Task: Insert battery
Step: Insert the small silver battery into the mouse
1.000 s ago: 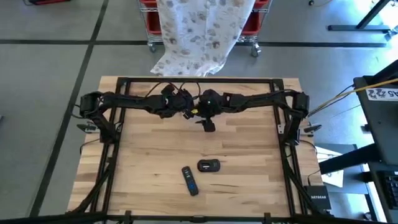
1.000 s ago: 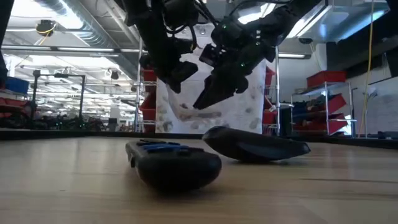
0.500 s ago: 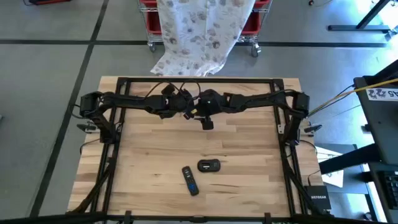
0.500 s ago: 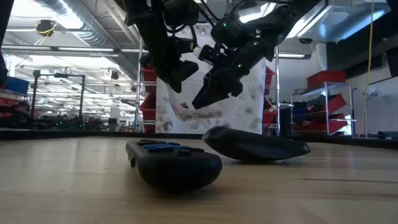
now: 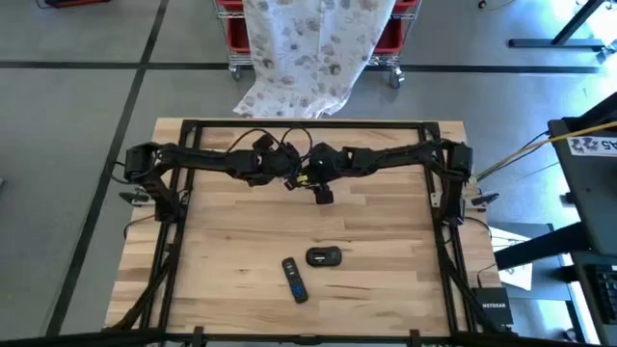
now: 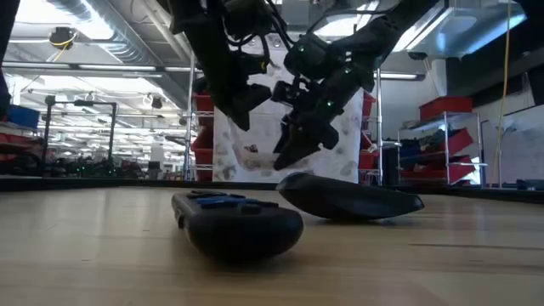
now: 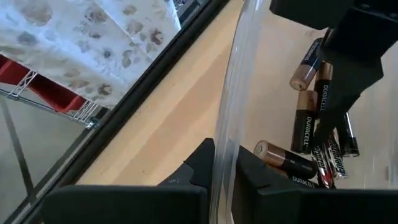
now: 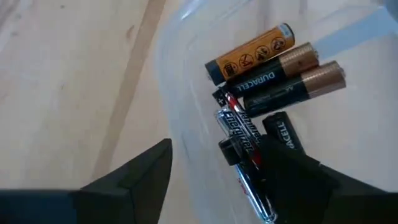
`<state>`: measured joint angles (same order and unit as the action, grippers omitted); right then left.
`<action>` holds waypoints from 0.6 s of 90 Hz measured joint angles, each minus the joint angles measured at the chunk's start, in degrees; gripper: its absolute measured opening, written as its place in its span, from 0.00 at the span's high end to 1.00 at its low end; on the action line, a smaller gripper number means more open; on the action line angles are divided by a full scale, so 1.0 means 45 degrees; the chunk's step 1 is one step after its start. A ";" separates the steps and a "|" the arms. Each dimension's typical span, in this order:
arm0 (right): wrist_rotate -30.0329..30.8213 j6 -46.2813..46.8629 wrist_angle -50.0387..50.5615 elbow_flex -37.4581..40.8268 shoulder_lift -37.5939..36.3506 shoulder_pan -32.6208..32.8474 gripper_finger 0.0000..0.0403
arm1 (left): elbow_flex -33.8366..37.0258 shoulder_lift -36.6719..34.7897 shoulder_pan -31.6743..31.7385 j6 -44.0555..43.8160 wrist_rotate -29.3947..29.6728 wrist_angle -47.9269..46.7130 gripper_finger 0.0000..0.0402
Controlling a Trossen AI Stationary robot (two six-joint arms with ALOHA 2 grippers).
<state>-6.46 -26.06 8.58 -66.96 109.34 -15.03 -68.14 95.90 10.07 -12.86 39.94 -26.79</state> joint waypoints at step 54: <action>-0.0183 -0.0146 0.0714 -0.0199 -0.0126 0.0032 0.81 | 0.0025 0.0005 0.0166 -0.0373 -0.0178 -0.0234 0.98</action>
<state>-7.28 -26.72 11.79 -67.86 108.77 -14.88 -68.03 95.92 10.81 -14.54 39.14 -27.84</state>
